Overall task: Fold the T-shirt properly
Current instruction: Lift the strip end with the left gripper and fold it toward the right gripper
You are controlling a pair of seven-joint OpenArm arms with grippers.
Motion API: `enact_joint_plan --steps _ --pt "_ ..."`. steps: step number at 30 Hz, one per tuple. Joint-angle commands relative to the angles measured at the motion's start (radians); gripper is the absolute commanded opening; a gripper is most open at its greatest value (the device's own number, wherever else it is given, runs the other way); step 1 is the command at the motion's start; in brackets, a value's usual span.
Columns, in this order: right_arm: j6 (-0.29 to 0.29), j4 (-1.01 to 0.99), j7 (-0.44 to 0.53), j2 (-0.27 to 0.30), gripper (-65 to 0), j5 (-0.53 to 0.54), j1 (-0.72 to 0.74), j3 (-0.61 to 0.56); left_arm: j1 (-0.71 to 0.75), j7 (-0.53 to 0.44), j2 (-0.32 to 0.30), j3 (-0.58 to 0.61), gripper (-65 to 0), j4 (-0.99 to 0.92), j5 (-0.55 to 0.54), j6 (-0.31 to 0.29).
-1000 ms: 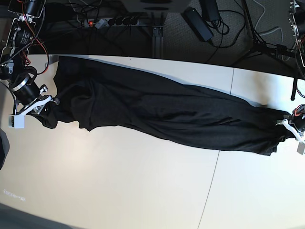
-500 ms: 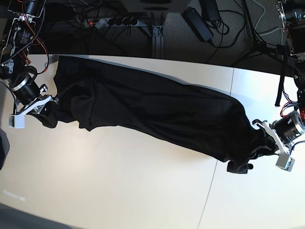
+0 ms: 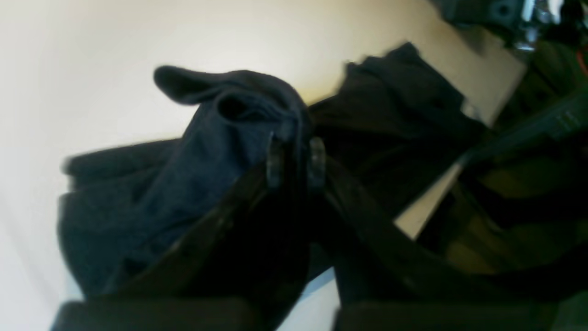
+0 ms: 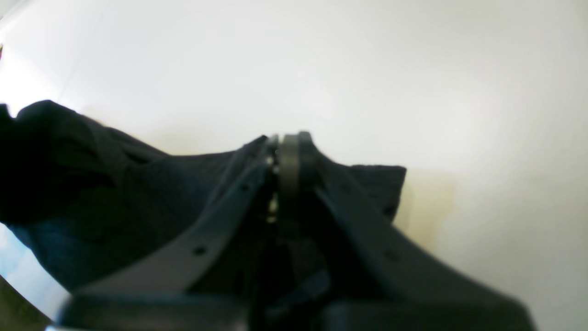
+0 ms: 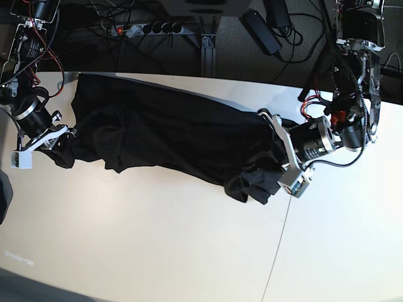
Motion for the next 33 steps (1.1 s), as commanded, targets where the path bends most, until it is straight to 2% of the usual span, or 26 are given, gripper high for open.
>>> enact_joint_plan --steps 1,6,11,15,16,17,22,25,27,30,32,33 --pt "0.068 0.016 0.026 0.017 -65.0 0.014 0.013 0.008 -0.014 -0.040 0.006 0.014 -65.0 0.018 -0.006 -0.009" --pt "0.068 0.016 0.026 0.016 -65.0 0.014 0.013 0.008 -0.013 -0.049 0.061 0.084 -65.0 0.014 0.056 -0.009" --pt "0.068 0.016 0.026 0.017 -65.0 0.014 0.013 0.008 -0.014 -0.057 0.083 0.134 -65.0 -0.023 0.072 -0.009" --pt "0.068 0.016 0.026 0.017 -65.0 0.015 0.013 0.008 -0.014 -0.058 0.111 0.193 -34.3 -0.047 0.074 -0.009" --pt "0.068 0.016 0.026 0.017 -65.0 0.015 0.013 0.008 -0.014 -0.061 0.116 0.204 -30.2 -0.048 0.074 -0.009" --pt "0.068 0.016 0.026 0.016 -65.0 0.015 0.013 0.008 -0.014 -0.064 0.127 0.213 -29.3 -0.048 0.074 -0.009" --pt "0.068 0.016 0.026 0.016 -65.0 0.014 0.013 0.008 -0.018 -0.071 0.179 0.216 -29.3 -0.047 0.076 -0.009" --pt "0.068 0.016 0.026 0.016 -65.0 0.014 0.013 0.008 -0.040 -0.071 0.185 0.205 -29.4 -0.047 0.114 -0.009" --pt "0.068 0.016 0.025 0.017 -65.0 0.010 0.012 0.008 -0.057 -0.071 0.184 0.182 -29.4 -0.047 0.163 0.034" --pt "0.068 0.016 0.026 0.017 -65.0 0.016 0.013 0.008 -0.070 -0.071 0.183 0.114 -30.1 -0.048 0.222 0.051" --pt "0.067 0.016 0.026 0.017 -65.0 0.043 0.013 0.008 -0.069 -0.071 0.169 0.064 -37.4 -0.048 0.222 0.051" --pt "0.068 0.016 0.026 0.016 -65.0 0.050 0.013 0.009 -0.069 -0.069 0.158 0.045 -44.4 -0.048 0.222 0.050"
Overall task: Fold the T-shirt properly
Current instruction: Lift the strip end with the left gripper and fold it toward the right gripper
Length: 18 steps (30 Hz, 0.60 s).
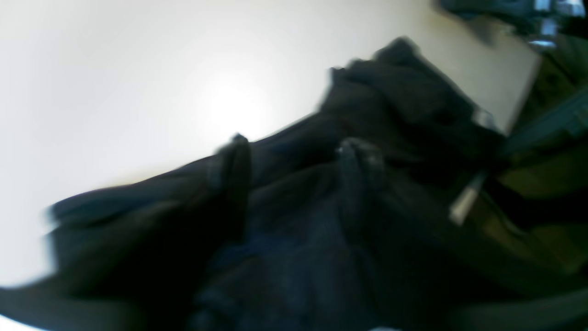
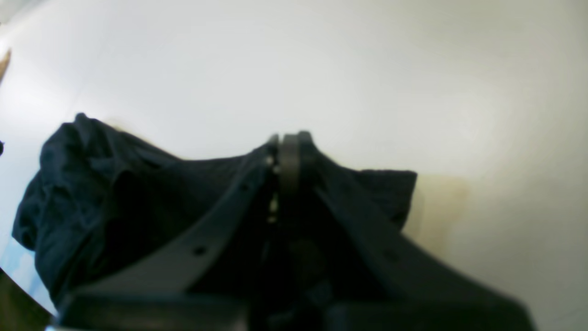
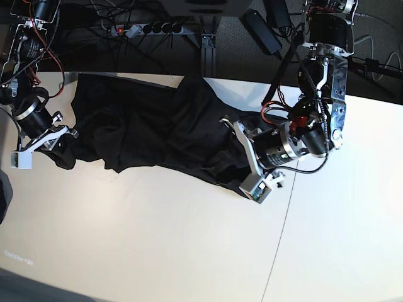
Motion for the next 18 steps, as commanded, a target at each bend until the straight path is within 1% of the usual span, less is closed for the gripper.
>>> enact_joint_plan --steps 1,2,3,4,8,12,14,15,18 --pt "0.068 0.016 0.026 0.016 -65.0 0.026 0.013 0.011 -0.014 -0.012 -0.016 -0.010 -52.2 0.014 -0.018 0.016" --pt "0.067 0.016 0.026 0.016 -65.0 0.030 0.013 0.017 -0.014 0.000 -0.030 -0.016 -58.6 0.014 -0.018 0.016" --pt "0.067 0.016 0.026 0.016 -65.0 0.034 0.012 0.028 -0.014 0.009 -0.046 -0.016 -63.5 0.014 -0.017 0.015" --pt "0.067 0.016 0.026 0.014 -65.0 0.034 0.012 0.045 -0.013 0.019 -0.060 -0.016 -65.0 0.014 -0.017 0.015" --pt "0.067 0.016 0.025 0.002 -65.0 0.051 0.012 0.169 -0.009 0.024 -0.112 -0.016 -65.0 0.014 0.006 0.015" --pt "0.067 0.016 -0.016 -0.003 -64.2 0.051 0.009 0.300 -0.009 0.012 -0.155 -0.016 -65.0 0.005 0.037 0.015" --pt "0.066 0.016 -0.017 -0.002 -57.5 0.050 -0.004 0.345 -0.009 0.007 -0.171 -0.016 -65.0 -0.013 0.037 0.015" --pt "0.063 0.016 -0.017 -0.002 -55.3 0.050 -0.013 0.362 -0.009 0.004 -0.175 -0.016 -65.0 -0.029 0.037 0.015" --pt "0.055 0.015 -0.019 -0.002 -51.4 0.048 -0.050 0.381 -0.009 0.004 -0.180 -0.016 -65.0 -0.084 0.038 0.016"
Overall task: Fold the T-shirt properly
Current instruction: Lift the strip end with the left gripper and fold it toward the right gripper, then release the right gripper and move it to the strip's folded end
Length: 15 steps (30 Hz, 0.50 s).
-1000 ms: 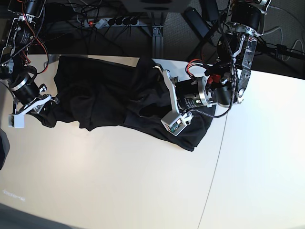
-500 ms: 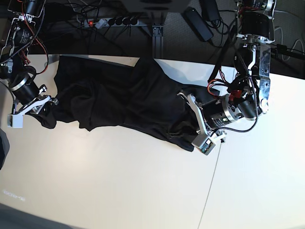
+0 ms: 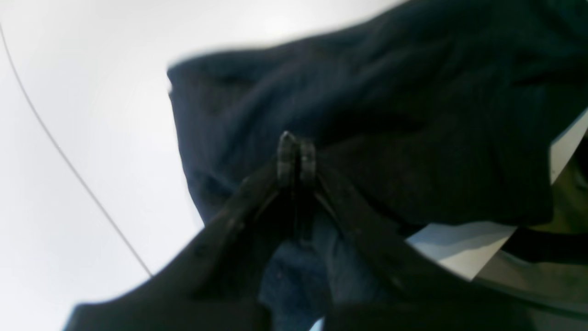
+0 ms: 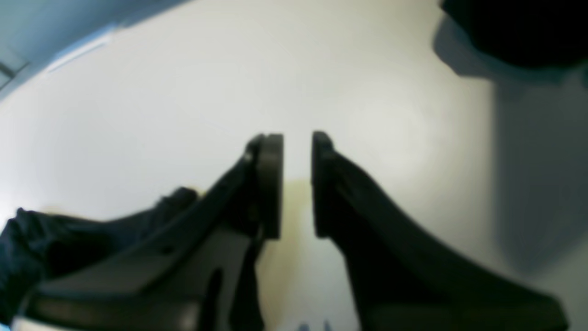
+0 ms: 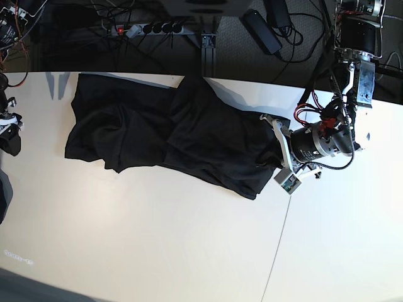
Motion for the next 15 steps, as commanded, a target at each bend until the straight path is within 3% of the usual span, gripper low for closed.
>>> enact_joint_plan --steps 1,7,15 --pt "0.056 0.015 0.021 0.016 -49.3 0.023 -0.011 0.007 -0.016 -0.022 -0.009 -0.004 -65.0 -0.004 -0.015 0.015" --pt "0.057 0.015 0.007 0.015 -24.9 0.060 -0.109 -0.026 -0.016 -0.021 -0.014 -0.004 -65.0 -0.046 -0.018 0.015" --pt "0.056 0.005 -0.001 0.006 -24.2 0.048 -0.157 -0.111 -0.016 -0.021 -0.014 -0.004 -65.0 -0.046 -0.019 0.015"
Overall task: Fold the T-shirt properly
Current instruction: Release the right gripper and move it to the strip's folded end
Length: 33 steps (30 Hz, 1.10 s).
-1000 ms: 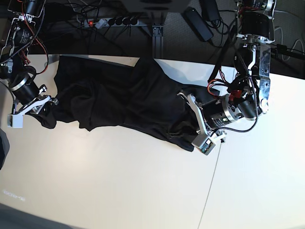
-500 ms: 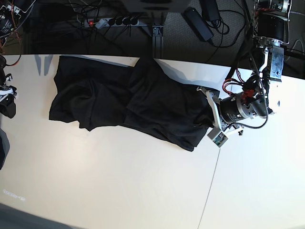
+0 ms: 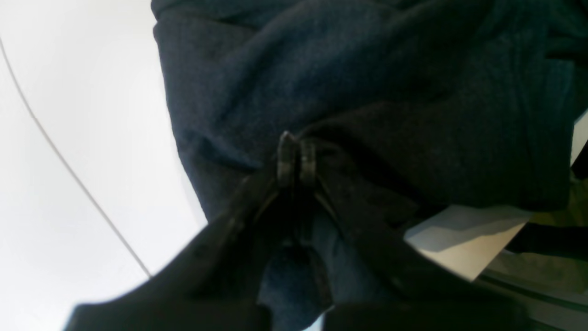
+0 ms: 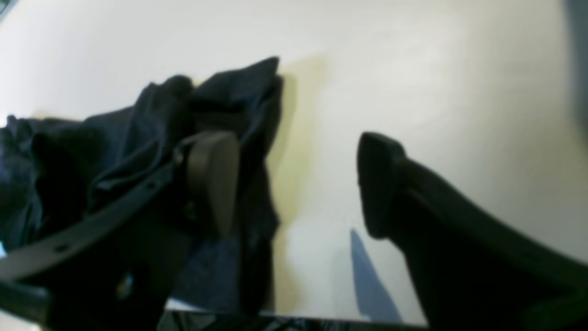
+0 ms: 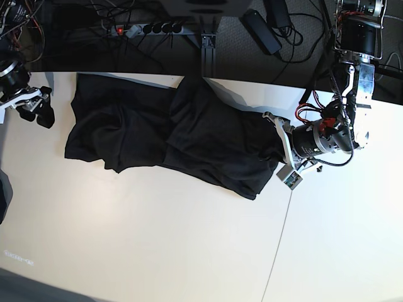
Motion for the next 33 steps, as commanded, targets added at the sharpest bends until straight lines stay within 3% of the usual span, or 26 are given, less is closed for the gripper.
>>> enact_joint_plan --steps 1,13,28,33 --pt "0.057 0.002 0.019 0.007 -24.2 0.012 0.006 -0.006 -0.016 -0.021 -0.006 -0.004 -65.0 0.015 -0.018 0.014" --pt "0.061 -0.145 -0.004 -0.097 -24.2 0.092 0.070 -0.119 -0.016 -0.020 -0.006 -0.004 -65.0 0.015 -0.044 0.014" --pt "0.061 -0.191 -0.029 -0.103 -24.2 0.143 0.097 -0.120 -0.016 -0.020 -0.006 -0.004 -65.0 0.015 -0.045 0.015" --pt "0.061 -0.196 -0.030 -0.130 -24.2 0.142 0.110 -0.129 -0.016 -0.021 -0.006 -0.004 -65.0 0.015 -0.066 0.014"
